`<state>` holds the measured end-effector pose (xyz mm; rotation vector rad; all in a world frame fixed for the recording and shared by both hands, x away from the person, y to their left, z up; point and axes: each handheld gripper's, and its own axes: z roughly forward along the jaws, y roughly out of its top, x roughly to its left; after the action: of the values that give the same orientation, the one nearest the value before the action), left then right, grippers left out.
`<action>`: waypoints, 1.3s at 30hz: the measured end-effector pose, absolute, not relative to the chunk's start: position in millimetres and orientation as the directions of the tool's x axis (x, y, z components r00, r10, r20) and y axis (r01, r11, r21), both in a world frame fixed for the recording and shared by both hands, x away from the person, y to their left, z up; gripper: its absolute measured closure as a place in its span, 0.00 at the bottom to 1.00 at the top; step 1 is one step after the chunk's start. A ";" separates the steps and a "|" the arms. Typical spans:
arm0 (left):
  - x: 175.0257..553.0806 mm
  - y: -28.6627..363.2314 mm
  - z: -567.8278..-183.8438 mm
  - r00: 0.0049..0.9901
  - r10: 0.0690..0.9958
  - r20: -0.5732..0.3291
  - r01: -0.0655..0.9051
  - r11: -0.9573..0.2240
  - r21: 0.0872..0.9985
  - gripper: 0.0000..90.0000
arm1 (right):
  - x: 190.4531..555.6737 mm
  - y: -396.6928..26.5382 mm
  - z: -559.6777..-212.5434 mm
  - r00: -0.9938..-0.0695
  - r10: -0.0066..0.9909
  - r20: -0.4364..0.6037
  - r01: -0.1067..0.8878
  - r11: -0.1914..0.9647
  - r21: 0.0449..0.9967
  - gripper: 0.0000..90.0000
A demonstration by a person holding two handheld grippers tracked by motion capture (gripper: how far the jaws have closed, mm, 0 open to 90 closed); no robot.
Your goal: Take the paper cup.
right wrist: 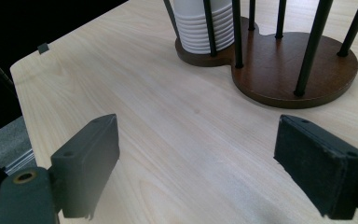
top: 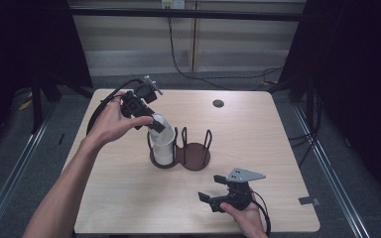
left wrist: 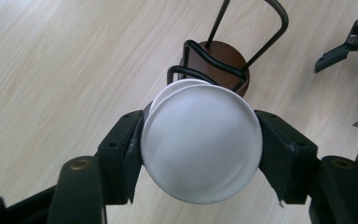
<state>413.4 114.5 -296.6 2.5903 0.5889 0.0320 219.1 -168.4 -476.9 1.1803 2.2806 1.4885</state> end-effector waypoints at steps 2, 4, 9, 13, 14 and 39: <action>412.8 116.1 -294.8 0.907 0.414 -0.079 0.400 -0.787 0.469 0.41 | 219.3 -168.3 -476.9 -0.672 0.692 0.265 0.521 0.188 0.832 0.15; 411.8 116.2 -293.9 0.905 0.419 -0.077 0.404 -0.786 0.467 0.41 | 219.3 -168.1 -477.1 -0.671 0.692 0.265 0.522 0.187 0.832 0.15; 409.2 120.1 -290.6 0.904 0.424 -0.058 0.396 -0.778 0.487 0.41 | 219.6 -168.0 -477.4 -0.672 0.692 0.264 0.521 0.189 0.832 0.15; 405.8 126.7 -288.5 0.901 0.431 -0.049 0.391 -0.758 0.522 0.41 | 219.3 -168.3 -477.1 -0.671 0.693 0.264 0.522 0.188 0.832 0.15; 404.2 128.2 -289.1 0.893 0.447 -0.050 0.402 -0.744 0.534 0.41 | 219.3 -168.3 -477.1 -0.671 0.693 0.264 0.522 0.188 0.832 0.15; 386.9 156.0 -294.5 0.903 0.425 -0.062 0.348 -0.642 0.683 0.41 | 219.7 -166.5 -478.6 -0.673 0.690 0.266 0.521 0.187 0.833 0.15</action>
<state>386.9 156.0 -294.5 2.3264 0.5493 0.1339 219.7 -166.5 -478.6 1.1796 2.2838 1.4926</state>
